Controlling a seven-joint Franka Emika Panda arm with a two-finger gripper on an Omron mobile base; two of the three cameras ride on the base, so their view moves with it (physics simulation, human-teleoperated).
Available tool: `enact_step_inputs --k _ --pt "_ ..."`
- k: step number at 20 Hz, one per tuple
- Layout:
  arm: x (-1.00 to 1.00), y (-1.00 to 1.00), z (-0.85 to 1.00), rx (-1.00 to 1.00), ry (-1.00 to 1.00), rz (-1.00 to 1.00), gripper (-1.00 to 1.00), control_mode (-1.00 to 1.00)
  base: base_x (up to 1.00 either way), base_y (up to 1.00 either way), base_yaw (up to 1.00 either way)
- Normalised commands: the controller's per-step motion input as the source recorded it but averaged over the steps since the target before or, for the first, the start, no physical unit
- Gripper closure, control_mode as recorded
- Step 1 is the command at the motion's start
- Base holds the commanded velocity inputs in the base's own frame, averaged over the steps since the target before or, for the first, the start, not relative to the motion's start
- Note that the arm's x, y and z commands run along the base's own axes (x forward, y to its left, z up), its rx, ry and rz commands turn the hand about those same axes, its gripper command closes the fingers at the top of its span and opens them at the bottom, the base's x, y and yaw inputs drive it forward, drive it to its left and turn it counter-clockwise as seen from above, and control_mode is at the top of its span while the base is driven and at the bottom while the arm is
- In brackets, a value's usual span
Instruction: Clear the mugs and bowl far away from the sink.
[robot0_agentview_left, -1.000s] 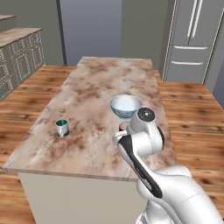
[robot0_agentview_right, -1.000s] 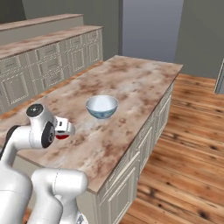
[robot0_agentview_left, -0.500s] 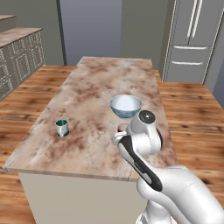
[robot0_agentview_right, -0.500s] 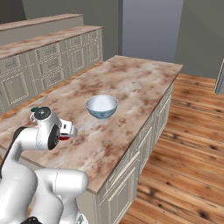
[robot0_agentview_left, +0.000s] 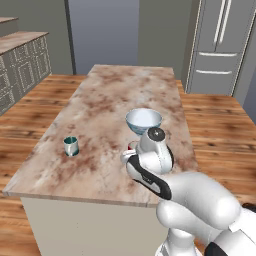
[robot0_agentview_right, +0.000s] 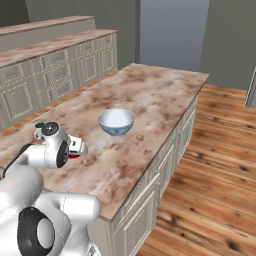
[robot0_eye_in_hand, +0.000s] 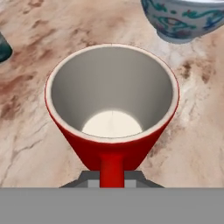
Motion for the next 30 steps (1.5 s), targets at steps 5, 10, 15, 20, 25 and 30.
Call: enact_step_inputs --k 5,10,15,20,25,30 --pt "0.39 0.14 -0.12 0.00 0.05 -0.03 1.00 -1.00 0.00 0.00 0.00" --pt "0.27 0.10 -0.18 0.00 0.01 -0.02 1.00 -1.00 0.00 0.00 0.00" --pt "0.24 0.10 -0.25 0.00 0.00 -0.01 1.00 -1.00 0.00 0.00 0.00" --pt "0.16 0.05 -0.32 0.00 0.00 -0.01 1.00 -1.00 0.00 0.00 0.00" --pt "0.11 0.00 -0.34 0.00 0.00 0.00 1.00 -1.00 0.00 0.00 0.00" --pt "0.10 0.00 -0.31 0.00 0.00 0.00 1.00 -1.00 0.00 0.00 0.00"
